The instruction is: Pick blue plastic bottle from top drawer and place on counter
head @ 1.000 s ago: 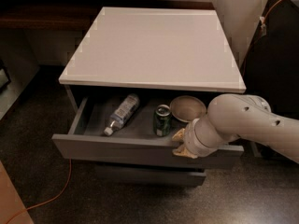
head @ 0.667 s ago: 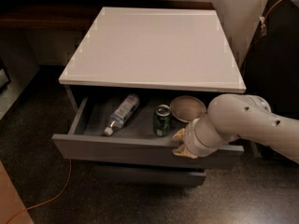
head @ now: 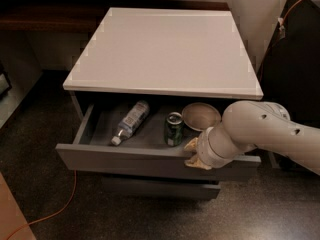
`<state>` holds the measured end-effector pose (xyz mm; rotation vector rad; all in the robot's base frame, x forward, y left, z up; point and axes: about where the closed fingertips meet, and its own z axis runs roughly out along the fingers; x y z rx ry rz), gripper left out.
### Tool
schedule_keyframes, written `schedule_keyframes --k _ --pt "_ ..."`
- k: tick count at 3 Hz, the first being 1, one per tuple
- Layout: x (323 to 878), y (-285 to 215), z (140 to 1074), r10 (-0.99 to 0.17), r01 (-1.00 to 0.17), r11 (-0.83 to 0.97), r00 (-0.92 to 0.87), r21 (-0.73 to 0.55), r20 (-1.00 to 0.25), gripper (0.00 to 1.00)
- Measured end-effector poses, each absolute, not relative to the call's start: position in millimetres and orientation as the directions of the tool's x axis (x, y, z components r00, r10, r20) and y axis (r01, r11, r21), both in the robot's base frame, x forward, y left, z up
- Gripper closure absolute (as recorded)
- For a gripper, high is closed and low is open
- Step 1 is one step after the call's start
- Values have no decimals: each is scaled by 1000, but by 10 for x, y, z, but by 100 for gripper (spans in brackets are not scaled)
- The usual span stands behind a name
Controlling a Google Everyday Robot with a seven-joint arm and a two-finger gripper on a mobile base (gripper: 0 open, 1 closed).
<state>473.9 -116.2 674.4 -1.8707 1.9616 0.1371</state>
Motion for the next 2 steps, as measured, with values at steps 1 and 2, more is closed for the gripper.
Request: schedule_keyframes --k 1,2 --pt "4739 -1162 6744 -931 -972 88 -3 -216 -366 36" --pt "4739 -1163 6746 -931 -972 88 -3 -216 -366 13"
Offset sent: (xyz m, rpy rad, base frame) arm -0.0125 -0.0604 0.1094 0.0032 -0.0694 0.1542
